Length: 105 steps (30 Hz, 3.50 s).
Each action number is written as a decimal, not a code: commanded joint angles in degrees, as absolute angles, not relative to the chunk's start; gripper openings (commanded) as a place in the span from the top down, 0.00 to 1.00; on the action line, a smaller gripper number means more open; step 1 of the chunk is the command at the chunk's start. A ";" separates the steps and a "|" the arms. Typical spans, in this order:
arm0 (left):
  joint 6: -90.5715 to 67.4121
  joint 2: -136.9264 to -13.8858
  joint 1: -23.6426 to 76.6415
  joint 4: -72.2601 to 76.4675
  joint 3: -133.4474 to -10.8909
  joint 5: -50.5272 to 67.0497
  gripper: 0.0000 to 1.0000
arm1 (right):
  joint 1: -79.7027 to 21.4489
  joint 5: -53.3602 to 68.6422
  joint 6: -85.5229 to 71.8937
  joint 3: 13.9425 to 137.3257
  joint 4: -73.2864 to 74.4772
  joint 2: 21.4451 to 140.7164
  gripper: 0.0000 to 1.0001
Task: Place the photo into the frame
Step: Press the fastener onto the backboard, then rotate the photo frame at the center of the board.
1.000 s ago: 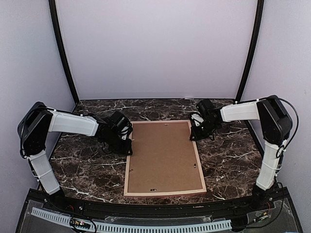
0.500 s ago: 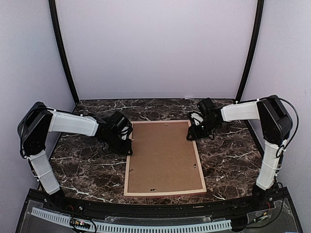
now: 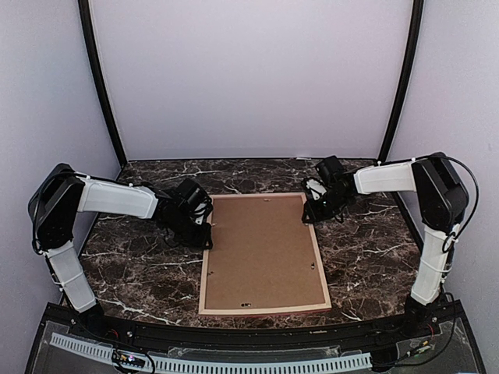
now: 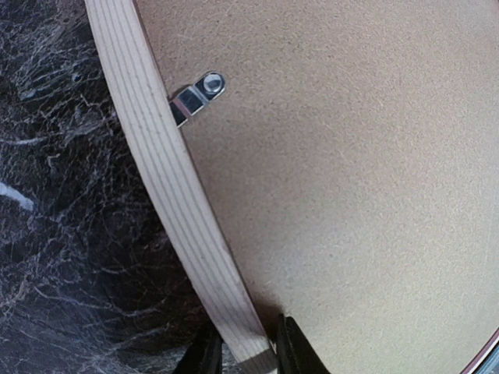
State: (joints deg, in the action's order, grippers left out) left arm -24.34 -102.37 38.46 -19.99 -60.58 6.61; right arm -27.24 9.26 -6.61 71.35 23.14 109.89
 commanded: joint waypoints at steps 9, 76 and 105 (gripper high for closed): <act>-21.97 -103.80 38.67 -23.28 -58.93 6.42 0.76 | -27.16 8.15 -0.29 71.49 21.65 110.70 0.57; -25.97 -100.76 38.67 -18.82 -55.99 5.96 0.75 | -27.72 9.54 -24.24 53.67 20.59 87.89 0.37; -25.05 -103.47 38.61 -18.17 -57.87 7.21 0.75 | -44.29 -0.98 -34.35 41.66 20.37 84.50 0.44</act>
State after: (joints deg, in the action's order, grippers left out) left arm -26.13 -101.23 38.46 -16.36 -58.04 6.83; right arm -43.62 0.84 -33.61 39.57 22.02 82.94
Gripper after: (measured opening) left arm 0.252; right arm 0.565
